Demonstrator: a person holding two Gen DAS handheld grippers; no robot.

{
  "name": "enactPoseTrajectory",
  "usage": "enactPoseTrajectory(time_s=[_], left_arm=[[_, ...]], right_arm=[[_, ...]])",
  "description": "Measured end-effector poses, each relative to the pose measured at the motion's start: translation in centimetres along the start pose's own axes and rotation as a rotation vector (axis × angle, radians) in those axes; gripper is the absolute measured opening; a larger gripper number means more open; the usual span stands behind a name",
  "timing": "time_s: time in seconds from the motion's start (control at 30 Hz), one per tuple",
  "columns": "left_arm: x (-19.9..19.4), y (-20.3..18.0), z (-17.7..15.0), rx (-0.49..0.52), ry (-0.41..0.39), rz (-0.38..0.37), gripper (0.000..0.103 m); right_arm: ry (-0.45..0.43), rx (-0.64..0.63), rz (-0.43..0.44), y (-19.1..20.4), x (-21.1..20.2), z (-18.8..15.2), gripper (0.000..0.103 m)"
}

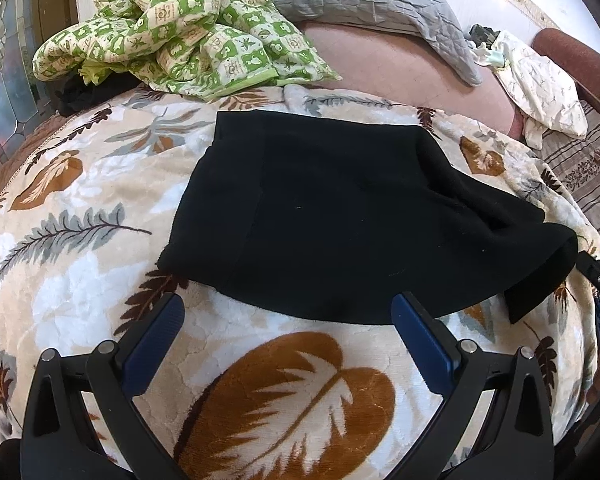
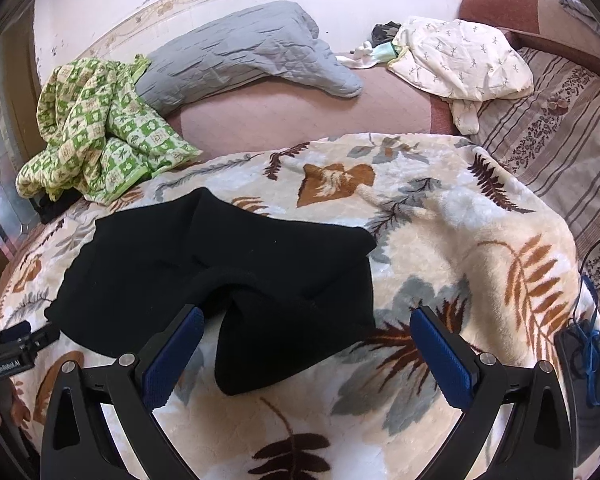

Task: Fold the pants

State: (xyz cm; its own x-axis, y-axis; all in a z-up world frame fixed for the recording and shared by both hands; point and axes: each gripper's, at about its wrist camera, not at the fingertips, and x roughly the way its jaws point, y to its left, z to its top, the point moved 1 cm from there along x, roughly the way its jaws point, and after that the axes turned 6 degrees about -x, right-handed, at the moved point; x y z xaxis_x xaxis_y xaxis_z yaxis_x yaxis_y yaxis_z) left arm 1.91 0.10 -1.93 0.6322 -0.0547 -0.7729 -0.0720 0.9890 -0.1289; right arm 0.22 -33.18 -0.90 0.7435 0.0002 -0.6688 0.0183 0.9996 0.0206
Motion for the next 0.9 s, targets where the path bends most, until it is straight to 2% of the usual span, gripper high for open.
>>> enactPoseTrajectory(time_s=[0.43,0.9], left_arm=[[-0.5,-0.9,-0.5,0.021,0.000,-0.008,0.103],[-0.4,-1.1,-1.0,0.004,0.022,-0.038,0.103]], right_arm=[[0.008,-0.069,0.003,2.9,-0.3,-0.9,0.102],[0.006,-0.065,0.007,3.0,-0.9,-1.1,0.102]])
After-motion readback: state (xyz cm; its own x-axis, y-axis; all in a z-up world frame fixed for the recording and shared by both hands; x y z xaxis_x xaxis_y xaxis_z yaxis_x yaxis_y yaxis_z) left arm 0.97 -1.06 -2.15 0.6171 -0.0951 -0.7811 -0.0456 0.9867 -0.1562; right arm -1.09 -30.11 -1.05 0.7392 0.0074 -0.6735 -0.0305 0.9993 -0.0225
